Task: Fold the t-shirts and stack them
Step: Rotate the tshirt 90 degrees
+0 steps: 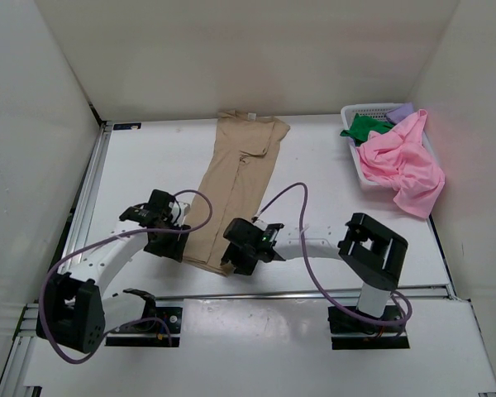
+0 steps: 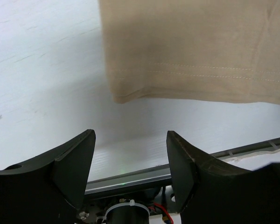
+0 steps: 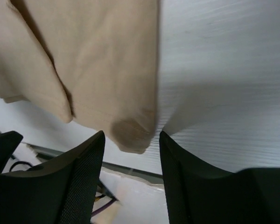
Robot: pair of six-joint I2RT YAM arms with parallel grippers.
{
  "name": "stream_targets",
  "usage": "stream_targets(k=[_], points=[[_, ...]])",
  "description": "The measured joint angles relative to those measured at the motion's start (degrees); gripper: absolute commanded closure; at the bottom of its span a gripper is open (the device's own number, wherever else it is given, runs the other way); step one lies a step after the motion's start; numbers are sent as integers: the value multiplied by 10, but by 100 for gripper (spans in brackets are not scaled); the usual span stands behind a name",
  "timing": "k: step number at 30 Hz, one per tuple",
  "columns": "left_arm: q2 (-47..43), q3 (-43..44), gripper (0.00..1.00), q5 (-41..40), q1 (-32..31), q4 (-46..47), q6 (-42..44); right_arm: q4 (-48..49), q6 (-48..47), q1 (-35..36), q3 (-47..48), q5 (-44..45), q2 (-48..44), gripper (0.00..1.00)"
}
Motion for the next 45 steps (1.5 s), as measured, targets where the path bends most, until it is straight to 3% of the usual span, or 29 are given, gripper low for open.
stream_targets(k=[1, 3, 4, 10, 17, 19, 20, 21, 23, 27, 32, 37, 41, 45], points=[[-5, 0, 27, -2, 5, -3, 0, 7, 4, 0, 1, -9, 5, 64], [-13, 0, 27, -7, 14, -8, 0, 16, 14, 0, 4, -25, 19, 81], [-15, 0, 27, -9, 18, -10, 0, 25, 18, 0, 5, -35, 26, 98], [-17, 1, 27, -14, 34, -23, 0, 71, 36, -3, -38, -52, 10, 100], [-28, 22, 27, 0, -1, -59, 0, 47, -6, -3, -202, -43, -156, 100], [-43, 23, 26, 11, -41, -65, 0, 28, -35, -3, -209, -43, -173, 88], [-52, 23, 26, 15, -63, -67, 0, 20, -45, -4, -209, -43, -176, 77], [-62, 23, 26, 18, -86, -68, 0, 12, -56, -3, -208, -42, -179, 59], [-75, 27, 24, 23, -127, -69, 0, 4, -76, -4, -205, -41, -190, 52], [-76, 70, 24, 22, -160, -50, 0, -28, -105, -3, -207, -32, -209, 49], [-28, 173, 24, 98, -90, -6, 0, -41, -109, -3, -211, -24, -227, 48], [63, 94, 25, 192, -42, 7, 0, -39, -107, -3, -211, -23, -230, 48], [168, 87, 27, 213, -22, -26, -2, -30, -105, -2, -211, -23, -226, 48], [213, 104, 17, 212, -53, -28, -3, -22, -102, -1, -202, -24, -203, 48]])
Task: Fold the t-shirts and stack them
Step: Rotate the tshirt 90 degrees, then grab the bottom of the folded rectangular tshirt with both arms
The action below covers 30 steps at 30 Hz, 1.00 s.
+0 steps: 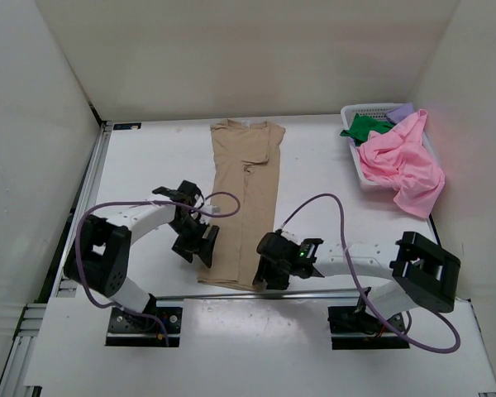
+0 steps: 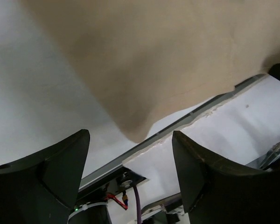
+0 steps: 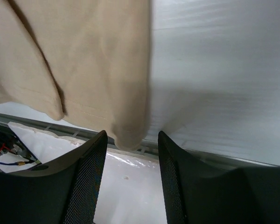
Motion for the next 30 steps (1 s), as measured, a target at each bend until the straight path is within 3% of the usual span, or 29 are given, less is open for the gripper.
stream_targets(k=[2, 4, 6, 8, 9, 11, 13, 17, 25, 29, 30], points=[[2, 2, 15, -2, -30, 5, 0, 4, 3, 2, 11, 0, 14, 48], [5, 2, 15, -6, -56, 5, -1, 10, 8, 5, 17, 0, 23, 54], [17, 2, 24, -17, -69, 5, -1, 13, 15, 5, 22, -1, 32, 65], [46, 8, 41, -43, -71, 5, -2, 15, 20, 5, 23, 0, 39, 76], [60, 11, 66, -55, -71, 5, -2, 14, 24, 5, 24, -2, 43, 86], [89, 24, 88, -74, -70, -4, -5, 15, 28, 5, 25, -2, 48, 93], [99, 30, 90, -87, -69, -9, -5, 14, 33, 5, 26, -1, 49, 100], [99, 33, 90, -96, -69, -15, -5, 13, 46, 5, 23, 3, 45, 100], [95, 50, 74, -92, -53, -23, -3, 5, 57, 5, -35, 31, -31, 99], [81, 27, 75, -87, -50, -17, -2, -8, 42, 5, -35, 35, -30, 98], [75, 16, 71, -87, -50, -16, -2, -8, 40, 5, -34, 35, -30, 96]])
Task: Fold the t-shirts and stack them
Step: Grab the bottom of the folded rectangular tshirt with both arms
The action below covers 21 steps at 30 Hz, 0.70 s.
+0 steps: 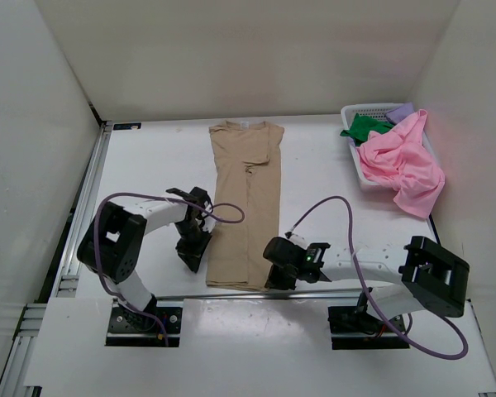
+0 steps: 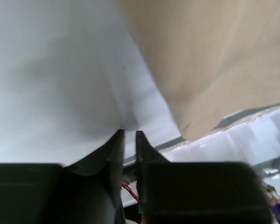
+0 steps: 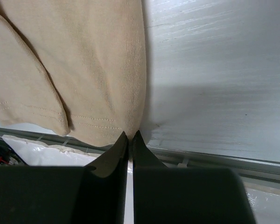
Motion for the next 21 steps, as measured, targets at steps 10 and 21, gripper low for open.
stream_targets(k=[10, 21], points=[[-14, -3, 19, 67, -31, 16, 0, -10, -15, 0, 18, -1, 17, 95], [31, 8, 90, 69, -65, 23, -6, -10, -12, 0, 19, -1, 18, 100]])
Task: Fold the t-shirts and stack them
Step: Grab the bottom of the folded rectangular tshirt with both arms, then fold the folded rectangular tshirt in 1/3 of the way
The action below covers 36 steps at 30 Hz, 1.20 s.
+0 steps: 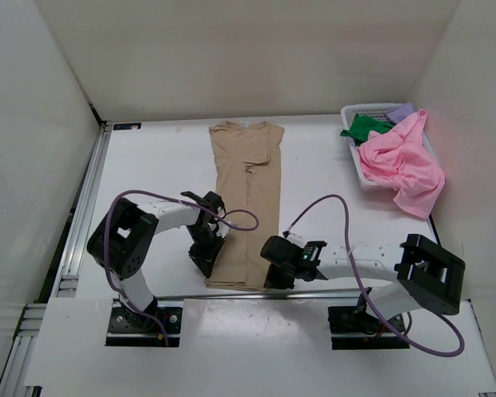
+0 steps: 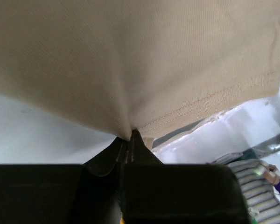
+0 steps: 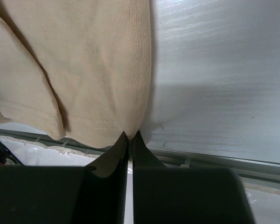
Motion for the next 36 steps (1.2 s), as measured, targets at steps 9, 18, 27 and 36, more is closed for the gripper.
stream_targets(k=[9, 18, 27, 36], points=[[-6, -1, 90, -10, -1, -5, 2, 1, 21, 0, -38, 10, -46, 100], [-44, -1, 90, -2, -1, -11, 2, -36, -5, 0, -12, 20, -62, 100], [-70, 103, 90, 33, 26, -85, 5, -146, -68, -54, 125, 70, -122, 100], [111, 401, 90, 66, 162, -154, 5, -163, -252, -280, 309, 41, 17, 100]])
